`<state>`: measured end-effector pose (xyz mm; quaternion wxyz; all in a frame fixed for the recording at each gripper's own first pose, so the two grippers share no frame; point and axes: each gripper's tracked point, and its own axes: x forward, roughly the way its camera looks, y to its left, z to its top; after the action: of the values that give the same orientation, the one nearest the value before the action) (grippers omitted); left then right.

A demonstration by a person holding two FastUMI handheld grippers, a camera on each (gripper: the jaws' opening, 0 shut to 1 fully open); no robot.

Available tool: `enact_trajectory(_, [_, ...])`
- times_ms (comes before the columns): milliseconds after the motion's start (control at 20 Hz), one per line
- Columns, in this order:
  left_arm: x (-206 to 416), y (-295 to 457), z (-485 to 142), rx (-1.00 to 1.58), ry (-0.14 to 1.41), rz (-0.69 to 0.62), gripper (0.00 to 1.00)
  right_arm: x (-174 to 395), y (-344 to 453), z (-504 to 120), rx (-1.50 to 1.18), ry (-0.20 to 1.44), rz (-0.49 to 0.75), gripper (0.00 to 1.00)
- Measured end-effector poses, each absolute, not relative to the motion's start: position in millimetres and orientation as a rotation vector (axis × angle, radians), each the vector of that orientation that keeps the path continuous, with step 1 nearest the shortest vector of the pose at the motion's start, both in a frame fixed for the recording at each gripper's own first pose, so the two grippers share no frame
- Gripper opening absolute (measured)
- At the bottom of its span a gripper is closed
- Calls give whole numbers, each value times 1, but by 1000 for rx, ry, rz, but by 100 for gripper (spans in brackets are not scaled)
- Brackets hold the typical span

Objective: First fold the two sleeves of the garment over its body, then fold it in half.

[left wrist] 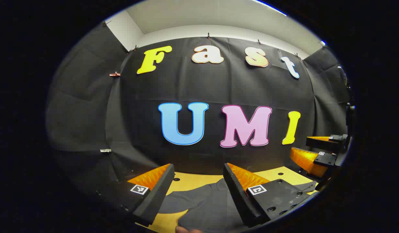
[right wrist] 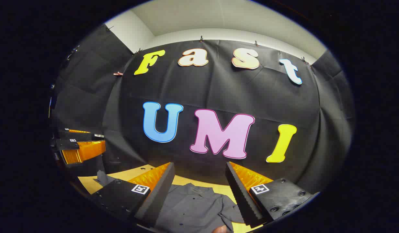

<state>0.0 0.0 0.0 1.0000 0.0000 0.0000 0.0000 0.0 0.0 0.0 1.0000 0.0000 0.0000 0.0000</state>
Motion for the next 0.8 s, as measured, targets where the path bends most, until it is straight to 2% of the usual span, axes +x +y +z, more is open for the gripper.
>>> enact_trajectory(800, [8,2,-2,8,-3,-27,95,4,9,0,2,-2,1,97])
